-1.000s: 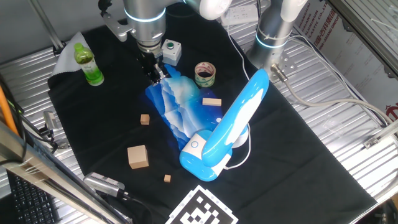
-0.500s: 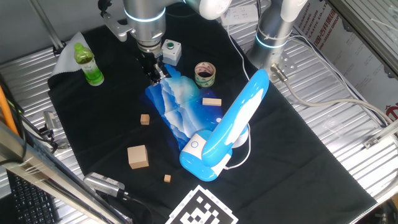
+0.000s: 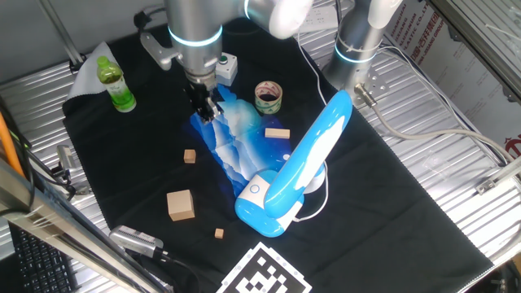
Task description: Turn on the desk lamp by pressing the button
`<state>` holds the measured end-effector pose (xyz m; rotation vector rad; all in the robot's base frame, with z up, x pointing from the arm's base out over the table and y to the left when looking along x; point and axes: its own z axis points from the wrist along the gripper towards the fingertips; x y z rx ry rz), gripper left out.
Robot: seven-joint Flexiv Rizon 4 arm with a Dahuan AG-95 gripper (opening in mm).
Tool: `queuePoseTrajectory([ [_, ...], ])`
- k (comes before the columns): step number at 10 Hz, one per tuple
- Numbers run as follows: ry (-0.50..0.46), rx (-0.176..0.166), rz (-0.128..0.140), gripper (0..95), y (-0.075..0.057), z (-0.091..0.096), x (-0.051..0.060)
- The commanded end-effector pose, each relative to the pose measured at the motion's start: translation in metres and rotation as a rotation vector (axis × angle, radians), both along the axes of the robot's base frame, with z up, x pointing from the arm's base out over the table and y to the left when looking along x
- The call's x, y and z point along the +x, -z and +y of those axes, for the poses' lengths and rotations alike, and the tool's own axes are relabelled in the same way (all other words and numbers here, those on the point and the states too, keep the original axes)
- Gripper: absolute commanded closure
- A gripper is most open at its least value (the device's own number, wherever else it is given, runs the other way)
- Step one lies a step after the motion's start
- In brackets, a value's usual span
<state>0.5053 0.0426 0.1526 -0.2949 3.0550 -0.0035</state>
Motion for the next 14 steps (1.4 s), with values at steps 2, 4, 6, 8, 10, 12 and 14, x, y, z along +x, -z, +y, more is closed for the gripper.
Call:
queuePoseTrajectory([
  [2, 0.004, 0.000, -0.002, 95.0, 0.002, 0.008, -0.001],
  [4, 0.002, 0.003, -0.001, 95.0, 0.005, 0.014, -0.001],
  [6, -0.007, 0.001, 0.006, 95.0, 0.006, 0.016, -0.002],
  [8, -0.012, 0.000, 0.007, 95.0, 0.006, 0.017, -0.002],
  [10, -0.013, 0.000, 0.007, 95.0, 0.006, 0.016, -0.003],
  [12, -0.014, 0.004, 0.004, 95.0, 0.007, 0.016, -0.004],
  [14, -0.025, 0.012, 0.004, 95.0, 0.007, 0.016, -0.004],
])
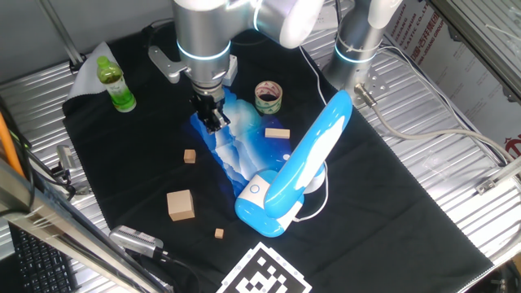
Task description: Turn on the desk lamp by pressing the button
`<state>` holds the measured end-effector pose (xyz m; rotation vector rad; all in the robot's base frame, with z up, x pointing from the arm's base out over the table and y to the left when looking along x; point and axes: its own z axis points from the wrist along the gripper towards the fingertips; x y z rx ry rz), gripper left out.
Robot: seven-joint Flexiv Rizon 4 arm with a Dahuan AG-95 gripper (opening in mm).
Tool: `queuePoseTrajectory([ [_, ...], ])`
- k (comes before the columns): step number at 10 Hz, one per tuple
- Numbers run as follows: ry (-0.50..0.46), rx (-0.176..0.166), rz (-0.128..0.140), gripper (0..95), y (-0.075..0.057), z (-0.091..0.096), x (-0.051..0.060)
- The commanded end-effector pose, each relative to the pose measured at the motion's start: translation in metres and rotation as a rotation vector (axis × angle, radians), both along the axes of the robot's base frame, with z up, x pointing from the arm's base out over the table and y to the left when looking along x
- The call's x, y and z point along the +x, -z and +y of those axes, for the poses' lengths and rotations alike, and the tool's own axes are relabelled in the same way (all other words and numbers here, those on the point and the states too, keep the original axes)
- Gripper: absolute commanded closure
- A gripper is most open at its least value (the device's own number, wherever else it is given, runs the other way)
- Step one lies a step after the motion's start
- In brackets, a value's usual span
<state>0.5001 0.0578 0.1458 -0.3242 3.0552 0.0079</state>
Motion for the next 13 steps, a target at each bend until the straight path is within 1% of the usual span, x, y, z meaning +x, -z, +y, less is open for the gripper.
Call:
queuePoseTrajectory([
  [1, -0.033, -0.003, -0.001, 95.0, 0.0000, 0.0005, 0.0011],
  [2, -0.060, -0.019, 0.003, 95.0, 0.0000, 0.0005, 0.0011],
  [3, -0.099, -0.029, 0.014, 95.0, 0.0000, 0.0005, 0.0011],
  [4, -0.162, -0.024, 0.022, 95.0, 0.0000, 0.0005, 0.0011],
  [5, -0.203, 0.002, 0.054, 95.0, 0.0000, 0.0005, 0.0011],
  [7, -0.250, -0.003, 0.070, 95.0, 0.0000, 0.0005, 0.0011],
  [8, -0.266, -0.007, 0.074, 95.0, 0.0000, 0.0005, 0.0011],
  [9, -0.297, -0.004, 0.062, 95.0, 0.0000, 0.0005, 0.0011],
  [10, -0.294, -0.006, 0.058, 95.0, 0.0000, 0.0005, 0.0011],
  [12, -0.296, -0.004, 0.058, 95.0, 0.0000, 0.0005, 0.0011],
  [13, -0.305, -0.008, 0.056, 95.0, 0.0000, 0.0005, 0.0011],
])
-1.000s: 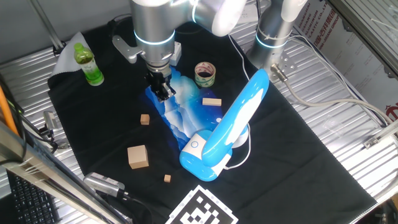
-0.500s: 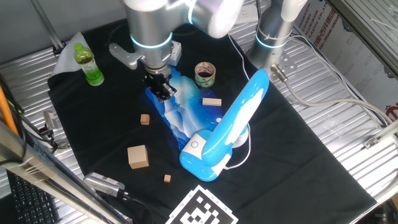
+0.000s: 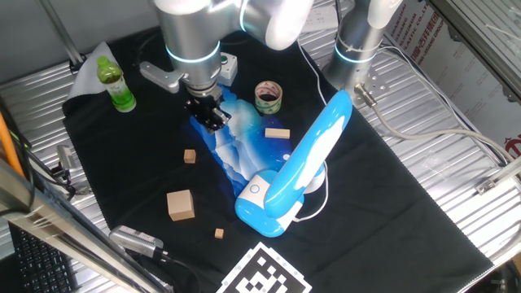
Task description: Turn on the desk lamp by pressing the button
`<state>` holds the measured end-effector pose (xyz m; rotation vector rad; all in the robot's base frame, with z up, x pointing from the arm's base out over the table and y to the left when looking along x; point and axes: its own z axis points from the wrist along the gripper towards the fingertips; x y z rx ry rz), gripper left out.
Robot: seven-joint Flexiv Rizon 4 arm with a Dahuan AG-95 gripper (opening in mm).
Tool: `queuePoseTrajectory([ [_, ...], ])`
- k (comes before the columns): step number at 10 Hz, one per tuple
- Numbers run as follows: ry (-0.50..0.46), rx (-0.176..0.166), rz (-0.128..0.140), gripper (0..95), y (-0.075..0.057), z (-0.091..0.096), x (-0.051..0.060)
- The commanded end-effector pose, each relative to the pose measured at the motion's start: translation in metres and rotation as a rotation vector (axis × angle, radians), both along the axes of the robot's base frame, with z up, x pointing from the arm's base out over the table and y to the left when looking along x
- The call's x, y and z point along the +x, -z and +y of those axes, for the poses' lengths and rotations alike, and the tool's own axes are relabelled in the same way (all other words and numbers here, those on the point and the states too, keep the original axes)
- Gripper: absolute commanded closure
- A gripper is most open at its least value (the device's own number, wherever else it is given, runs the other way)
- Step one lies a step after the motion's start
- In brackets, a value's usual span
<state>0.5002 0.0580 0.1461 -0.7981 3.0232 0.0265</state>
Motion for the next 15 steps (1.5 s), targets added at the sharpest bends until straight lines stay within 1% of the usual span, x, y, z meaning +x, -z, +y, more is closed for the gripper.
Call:
queuePoseTrajectory([
  [1, 0.004, -0.007, 0.004, 95.0, 0.0004, 0.0004, 0.0010],
  [3, 0.004, -0.007, 0.005, 95.0, 0.0004, 0.0004, 0.0010],
  [4, -0.003, -0.006, 0.001, 95.0, 0.0004, 0.0004, 0.0010],
  [5, -0.028, -0.002, -0.012, 95.0, 0.0004, 0.0004, 0.0010],
  [6, -0.029, 0.001, -0.010, 95.0, 0.0004, 0.0004, 0.0010],
  [7, -0.027, -0.006, 0.004, 95.0, 0.0004, 0.0004, 0.0010],
  [8, -0.046, -0.018, 0.003, 95.0, 0.0004, 0.0004, 0.0010],
  [9, -0.047, -0.004, 0.000, 95.0, 0.0004, 0.0004, 0.0010],
  [11, -0.050, 0.002, -0.005, 95.0, 0.0004, 0.0004, 0.0010],
  [13, -0.063, 0.009, -0.005, 95.0, 0.0004, 0.0004, 0.0010],
  [15, -0.070, 0.012, 0.002, 95.0, -0.0008, 0.0015, 0.0007],
])
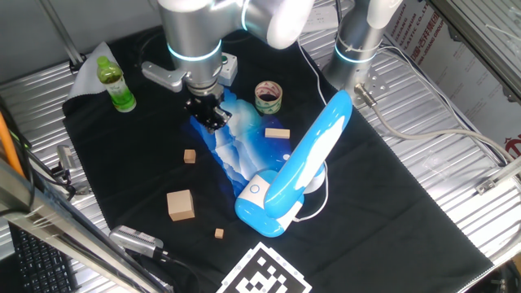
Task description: Turn on the desk lamp by pressing the button
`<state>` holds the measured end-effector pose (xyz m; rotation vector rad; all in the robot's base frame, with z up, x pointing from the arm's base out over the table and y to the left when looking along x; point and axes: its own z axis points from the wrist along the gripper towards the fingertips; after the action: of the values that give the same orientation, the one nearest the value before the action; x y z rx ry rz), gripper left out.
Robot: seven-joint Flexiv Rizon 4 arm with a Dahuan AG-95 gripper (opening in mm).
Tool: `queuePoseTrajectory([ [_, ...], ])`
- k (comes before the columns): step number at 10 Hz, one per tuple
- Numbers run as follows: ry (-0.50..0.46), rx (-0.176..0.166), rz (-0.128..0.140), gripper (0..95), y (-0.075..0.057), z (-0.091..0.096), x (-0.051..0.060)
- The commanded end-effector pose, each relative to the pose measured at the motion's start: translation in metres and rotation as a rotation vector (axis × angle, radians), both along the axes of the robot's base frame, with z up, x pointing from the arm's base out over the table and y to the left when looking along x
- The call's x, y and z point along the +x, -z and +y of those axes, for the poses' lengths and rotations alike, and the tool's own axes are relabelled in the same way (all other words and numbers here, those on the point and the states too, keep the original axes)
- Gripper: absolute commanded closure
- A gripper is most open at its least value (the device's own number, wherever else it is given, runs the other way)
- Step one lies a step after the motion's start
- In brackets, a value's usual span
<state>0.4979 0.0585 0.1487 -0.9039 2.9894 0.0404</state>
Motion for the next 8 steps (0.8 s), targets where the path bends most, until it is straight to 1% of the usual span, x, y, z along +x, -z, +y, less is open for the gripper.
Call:
queuePoseTrajectory([
  [1, 0.004, 0.008, 0.008, 95.0, 0.003, 0.006, 0.004],
  [3, 0.034, 0.004, 0.008, 95.0, 0.009, 0.019, 0.006],
  [4, 0.047, 0.008, 0.009, 95.0, 0.012, 0.028, 0.007],
  [6, 0.046, 0.012, 0.008, 95.0, 0.014, 0.036, 0.007],
  [7, 0.048, 0.017, 0.010, 95.0, 0.015, 0.041, 0.007],
  [8, 0.049, 0.014, 0.009, 95.0, 0.018, 0.049, 0.006],
])
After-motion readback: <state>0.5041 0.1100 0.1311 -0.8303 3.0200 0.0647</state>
